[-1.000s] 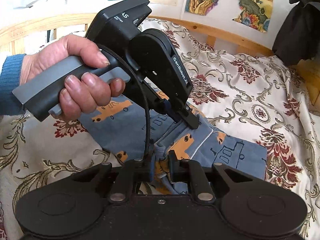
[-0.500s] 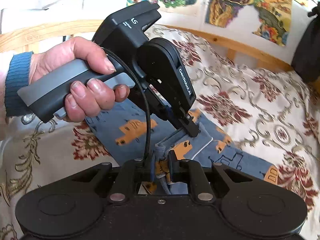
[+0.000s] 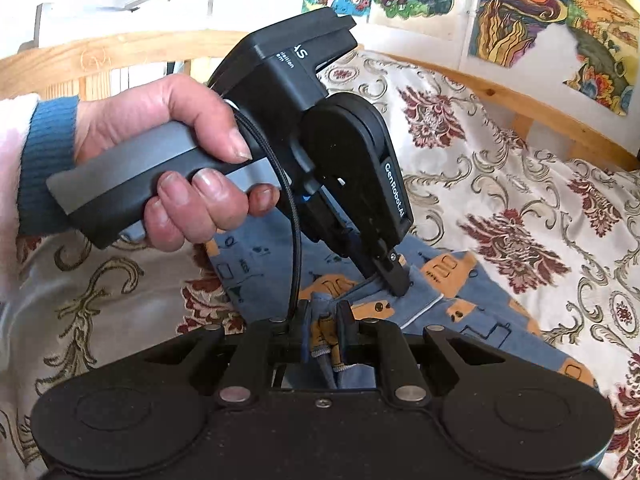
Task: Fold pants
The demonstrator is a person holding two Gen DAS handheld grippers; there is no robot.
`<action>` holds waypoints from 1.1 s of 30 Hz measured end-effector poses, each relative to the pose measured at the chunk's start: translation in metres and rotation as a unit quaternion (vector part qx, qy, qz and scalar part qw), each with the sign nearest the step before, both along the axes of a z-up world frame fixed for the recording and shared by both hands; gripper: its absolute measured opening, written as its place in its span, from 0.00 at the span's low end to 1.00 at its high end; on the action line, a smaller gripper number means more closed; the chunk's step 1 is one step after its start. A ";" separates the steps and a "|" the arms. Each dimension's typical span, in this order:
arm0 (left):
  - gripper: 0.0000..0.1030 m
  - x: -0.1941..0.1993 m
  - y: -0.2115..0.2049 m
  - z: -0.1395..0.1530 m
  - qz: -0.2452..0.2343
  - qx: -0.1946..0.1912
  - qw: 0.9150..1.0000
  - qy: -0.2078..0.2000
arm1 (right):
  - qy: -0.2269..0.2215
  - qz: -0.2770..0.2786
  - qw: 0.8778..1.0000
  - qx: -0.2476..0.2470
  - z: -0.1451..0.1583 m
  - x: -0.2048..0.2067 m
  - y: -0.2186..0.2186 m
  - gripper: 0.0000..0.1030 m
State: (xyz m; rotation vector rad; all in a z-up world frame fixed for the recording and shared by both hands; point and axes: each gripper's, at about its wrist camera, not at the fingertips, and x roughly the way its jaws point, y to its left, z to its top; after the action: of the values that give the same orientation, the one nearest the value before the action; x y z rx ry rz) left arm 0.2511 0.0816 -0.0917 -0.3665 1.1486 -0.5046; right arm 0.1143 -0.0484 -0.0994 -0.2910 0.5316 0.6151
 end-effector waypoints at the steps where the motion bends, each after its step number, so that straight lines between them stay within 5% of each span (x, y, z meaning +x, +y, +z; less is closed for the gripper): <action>1: 0.13 0.000 0.000 -0.001 -0.002 0.001 1.000 0.001 | 0.006 -0.001 1.000 0.003 -0.001 0.001 -0.001 0.15; 4: 0.19 -0.001 -0.001 0.002 -0.011 0.014 1.000 -0.009 | 0.018 -0.001 1.000 0.022 -0.003 -0.001 -0.011 0.24; 6: 0.25 -0.005 -0.001 0.010 -0.012 0.031 0.999 -0.026 | 0.019 -0.005 0.999 0.037 -0.002 -0.004 -0.026 0.48; 9: 0.55 -0.016 -0.006 0.026 -0.011 0.066 0.996 -0.059 | 0.019 -0.036 0.997 0.059 0.001 -0.011 -0.060 0.81; 11: 0.62 -0.024 -0.011 0.033 -0.009 0.075 0.994 -0.076 | 0.010 -0.072 0.995 0.061 0.004 -0.015 -0.083 0.89; 14: 0.82 -0.038 -0.017 0.035 0.025 0.075 0.993 -0.089 | -0.017 -0.130 0.991 0.030 0.005 -0.018 -0.116 0.92; 19: 0.84 -0.070 -0.026 0.023 0.117 0.089 0.982 -0.119 | -0.077 -0.200 0.976 -0.041 0.001 -0.005 -0.151 0.99; 23: 0.85 -0.090 -0.045 0.013 0.185 0.216 0.943 -0.171 | -0.101 -0.222 0.968 -0.063 -0.012 0.024 -0.154 0.99; 29: 0.87 -0.104 -0.050 -0.004 0.202 0.322 0.903 -0.200 | -0.101 -0.230 0.955 -0.159 -0.054 0.049 -0.146 0.99; 31: 0.87 -0.103 -0.043 0.002 0.219 0.326 0.901 -0.183 | -0.098 -0.253 0.952 -0.143 -0.048 0.044 -0.154 0.99; 33: 0.87 -0.110 -0.035 0.011 0.236 0.298 0.910 -0.168 | -0.103 -0.273 0.949 -0.116 -0.036 0.031 -0.159 0.99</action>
State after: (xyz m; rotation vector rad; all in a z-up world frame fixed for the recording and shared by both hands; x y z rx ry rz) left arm 0.1412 0.0469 -0.0804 -0.0102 0.7860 0.2139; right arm 0.1458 -0.2071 -0.1354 -0.4050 0.4547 -0.0192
